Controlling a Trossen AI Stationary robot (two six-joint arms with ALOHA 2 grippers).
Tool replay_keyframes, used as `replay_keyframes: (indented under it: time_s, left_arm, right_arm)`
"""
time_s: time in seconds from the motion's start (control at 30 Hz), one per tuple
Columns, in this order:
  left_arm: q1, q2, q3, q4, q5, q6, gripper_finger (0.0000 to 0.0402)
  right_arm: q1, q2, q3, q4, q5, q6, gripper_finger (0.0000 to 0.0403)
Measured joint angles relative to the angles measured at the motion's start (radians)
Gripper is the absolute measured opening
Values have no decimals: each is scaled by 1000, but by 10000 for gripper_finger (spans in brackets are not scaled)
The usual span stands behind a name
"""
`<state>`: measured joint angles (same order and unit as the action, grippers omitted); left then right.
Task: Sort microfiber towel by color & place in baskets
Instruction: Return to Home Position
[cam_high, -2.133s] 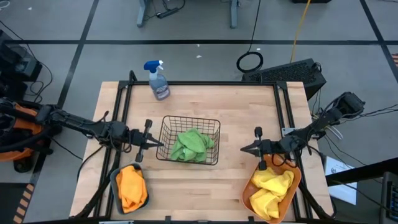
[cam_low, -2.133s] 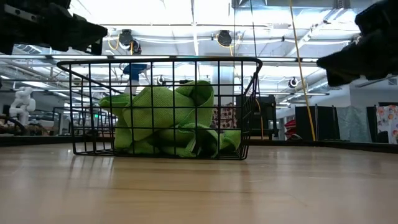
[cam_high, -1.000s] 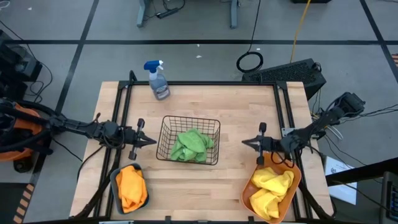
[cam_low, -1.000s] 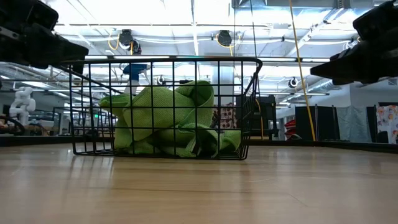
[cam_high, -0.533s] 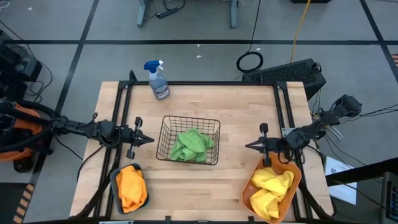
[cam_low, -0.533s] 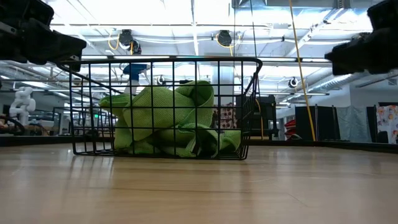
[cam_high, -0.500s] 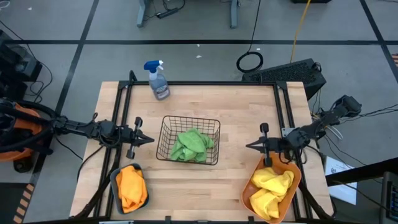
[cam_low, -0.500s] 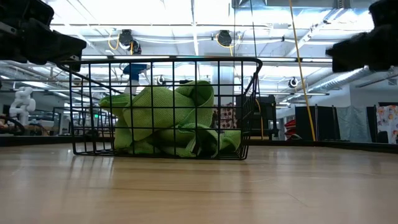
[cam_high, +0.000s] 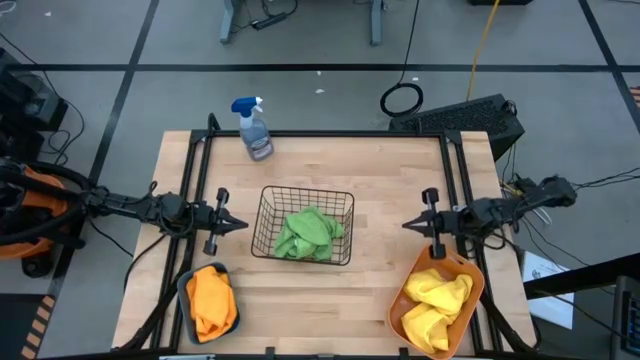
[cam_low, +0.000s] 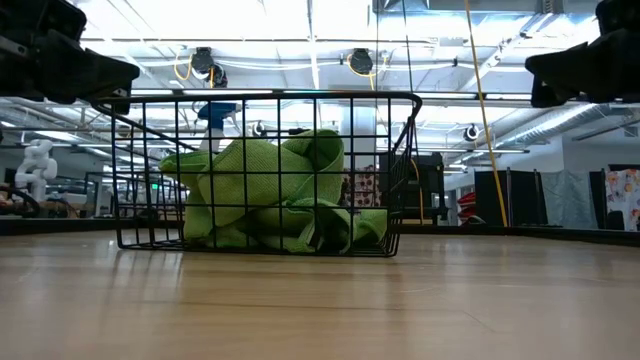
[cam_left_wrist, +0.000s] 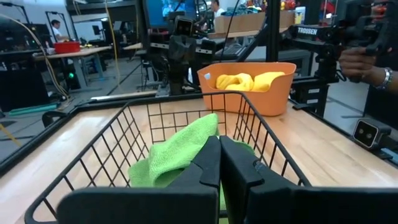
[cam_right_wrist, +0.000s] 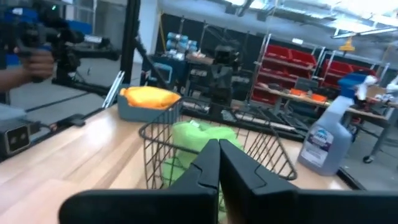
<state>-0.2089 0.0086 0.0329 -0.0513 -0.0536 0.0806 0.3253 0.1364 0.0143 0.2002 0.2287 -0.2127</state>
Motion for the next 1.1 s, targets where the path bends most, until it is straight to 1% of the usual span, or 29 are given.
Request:
replay_keyframes:
  time_s: [0.13, 0.23, 0.37, 0.53, 0.6, 0.77, 0.93, 1.1]
  left_arm:
    - [0, 0, 0, 0, -3, 12, 4]
    - [0, 0, 0, -1, -3, 20, 4]
    - [0, 0, -1, 0, -11, 52, 4]
    - [0, 2, -1, 0, -15, 57, 4]
    - [0, 2, -1, 0, -15, 57, 4]
    - [0, 2, -1, 0, -16, 57, 4]
    - [4, -2, -3, 27, -53, 94, 4]
    - [48, -8, -4, 29, -47, 106, 4]
  right_arm:
    - [-25, -86, 0, -76, -9, 15, 0]
    - [-38, -137, 0, -138, -56, 30, 0]
    - [-56, -135, 1, -154, -76, 45, 0]
    - [-86, -135, 1, -156, -206, 24, 0]
    - [-105, -135, 1, -154, -232, 12, 0]
    - [-152, -135, 1, -156, -235, 20, 0]
    - [-178, -135, 1, -178, -231, 21, 0]
    - [-194, -134, 1, -180, -230, 16, 0]
